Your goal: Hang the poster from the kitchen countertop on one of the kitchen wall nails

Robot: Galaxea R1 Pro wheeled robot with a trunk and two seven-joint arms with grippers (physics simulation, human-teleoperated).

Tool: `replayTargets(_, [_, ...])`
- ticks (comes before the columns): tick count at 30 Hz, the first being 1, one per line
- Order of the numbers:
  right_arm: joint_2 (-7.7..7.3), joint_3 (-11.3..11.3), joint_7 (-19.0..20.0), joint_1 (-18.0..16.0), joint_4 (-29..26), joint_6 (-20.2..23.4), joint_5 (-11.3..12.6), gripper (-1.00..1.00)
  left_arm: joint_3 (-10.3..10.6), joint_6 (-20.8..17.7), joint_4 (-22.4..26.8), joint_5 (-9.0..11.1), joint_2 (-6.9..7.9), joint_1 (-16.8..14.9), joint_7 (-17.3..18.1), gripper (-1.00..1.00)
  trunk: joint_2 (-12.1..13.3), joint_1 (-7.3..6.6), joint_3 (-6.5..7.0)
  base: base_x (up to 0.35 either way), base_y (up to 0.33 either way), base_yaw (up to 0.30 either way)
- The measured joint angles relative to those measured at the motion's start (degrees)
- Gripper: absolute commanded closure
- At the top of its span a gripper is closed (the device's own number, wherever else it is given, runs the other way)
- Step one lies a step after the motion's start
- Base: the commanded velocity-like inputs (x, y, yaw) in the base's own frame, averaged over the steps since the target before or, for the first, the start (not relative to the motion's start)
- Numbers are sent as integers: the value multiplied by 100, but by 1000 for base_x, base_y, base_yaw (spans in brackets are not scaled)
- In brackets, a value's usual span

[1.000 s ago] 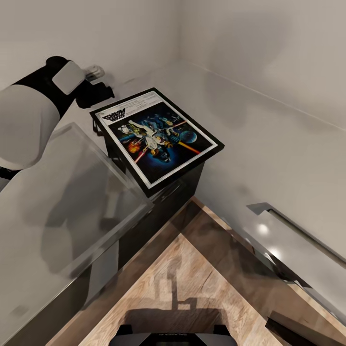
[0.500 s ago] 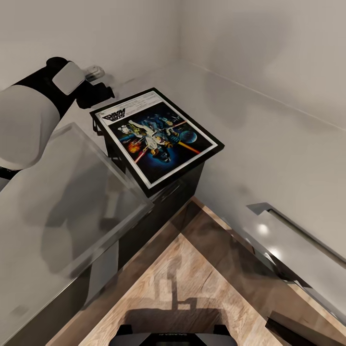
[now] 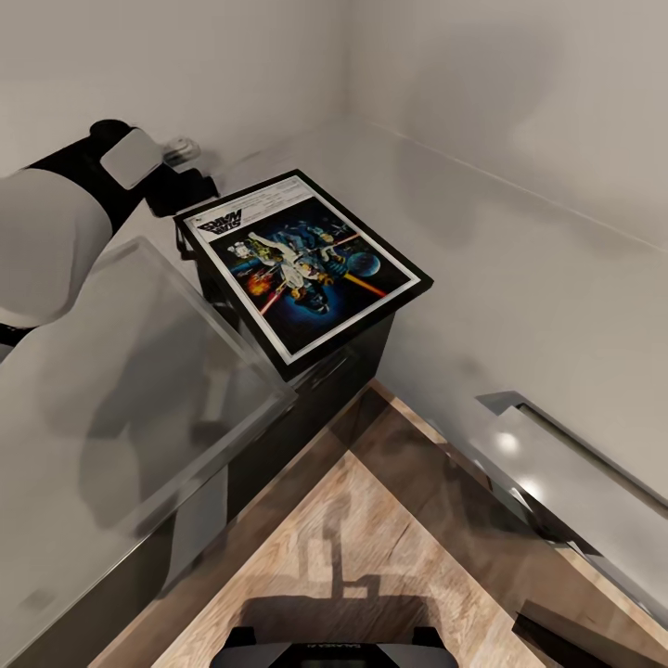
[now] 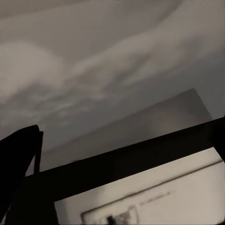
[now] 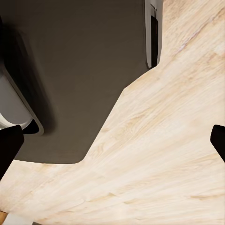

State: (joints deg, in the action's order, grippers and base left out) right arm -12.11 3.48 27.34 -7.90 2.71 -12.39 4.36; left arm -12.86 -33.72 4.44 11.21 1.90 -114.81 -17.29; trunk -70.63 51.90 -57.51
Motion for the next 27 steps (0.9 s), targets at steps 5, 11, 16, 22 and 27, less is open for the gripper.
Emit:
replayTargets(5, [0,0,0,0,0,0,0,-100,-1,3,-8,3,21,0,4,-100,0,0,0,0,0,0])
replayTargets(11, [0,0,0,0,0,0,1,-100,-1,3,-8,5,21,0,7,-100,0,0,0,0,0,0])
replayTargets(16, [0,0,-1,0,0,0,2,-100,0,3,-7,10,21,0,12,-100,0,0,0,0,0,0])
replayTargets(22, [0,0,0,0,0,0,0,-100,19,24,-4,-1,22,1,30,-100,1,2,0,-83,0,0])
replayTargets(27, [0,0,-1,0,0,0,-1,-100,26,24,5,-3,22,1,31,-100,0,1,0,-39,0,0])
